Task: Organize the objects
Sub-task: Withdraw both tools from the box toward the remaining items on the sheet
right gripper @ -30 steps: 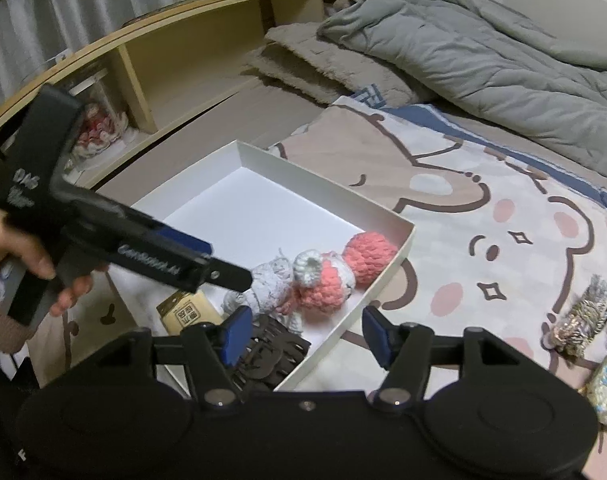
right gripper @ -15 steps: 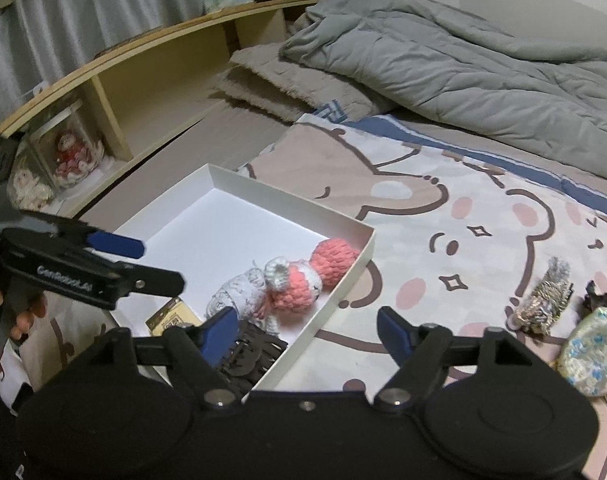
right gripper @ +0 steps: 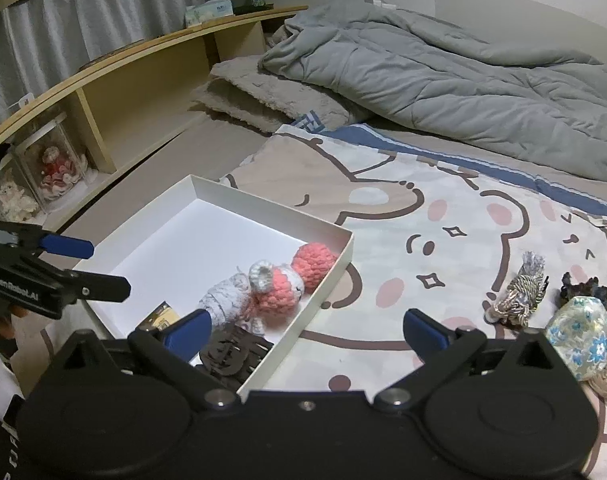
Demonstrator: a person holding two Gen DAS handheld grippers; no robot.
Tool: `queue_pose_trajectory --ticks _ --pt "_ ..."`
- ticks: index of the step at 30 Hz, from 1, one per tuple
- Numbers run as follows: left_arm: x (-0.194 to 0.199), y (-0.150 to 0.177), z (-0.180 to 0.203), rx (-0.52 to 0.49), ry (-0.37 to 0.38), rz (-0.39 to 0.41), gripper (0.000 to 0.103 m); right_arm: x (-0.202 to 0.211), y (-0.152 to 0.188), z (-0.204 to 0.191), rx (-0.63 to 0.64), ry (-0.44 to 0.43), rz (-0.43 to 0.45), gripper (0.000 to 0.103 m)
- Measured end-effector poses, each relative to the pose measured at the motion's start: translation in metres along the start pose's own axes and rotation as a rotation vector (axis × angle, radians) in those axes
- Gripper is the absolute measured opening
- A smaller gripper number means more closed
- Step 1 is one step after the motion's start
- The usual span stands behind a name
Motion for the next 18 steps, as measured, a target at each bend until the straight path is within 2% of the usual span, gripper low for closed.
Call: queue_pose_trajectory --ticks 10,18 --pt "0.0 -0.002 0.008 -0.001 0.006 0.007 0.103 0.01 0.001 0.003 -0.016 0.024 0.021 0.103" --pt "-0.008 -0.013 0.031 -0.022 0.029 0.014 0.103 0.021 0.005 0.021 -0.03 0.054 0.026 0.103"
Point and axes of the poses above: each gripper's, at about its wrist camera, not at the fingertips, and x roughly against the way its jaws point, z to its right, y to its underside, the point moved 1 cm from there along -x, roughly the way its jaws point, and after that the axes turned 3 degrees about y, right-handed, at the moved point
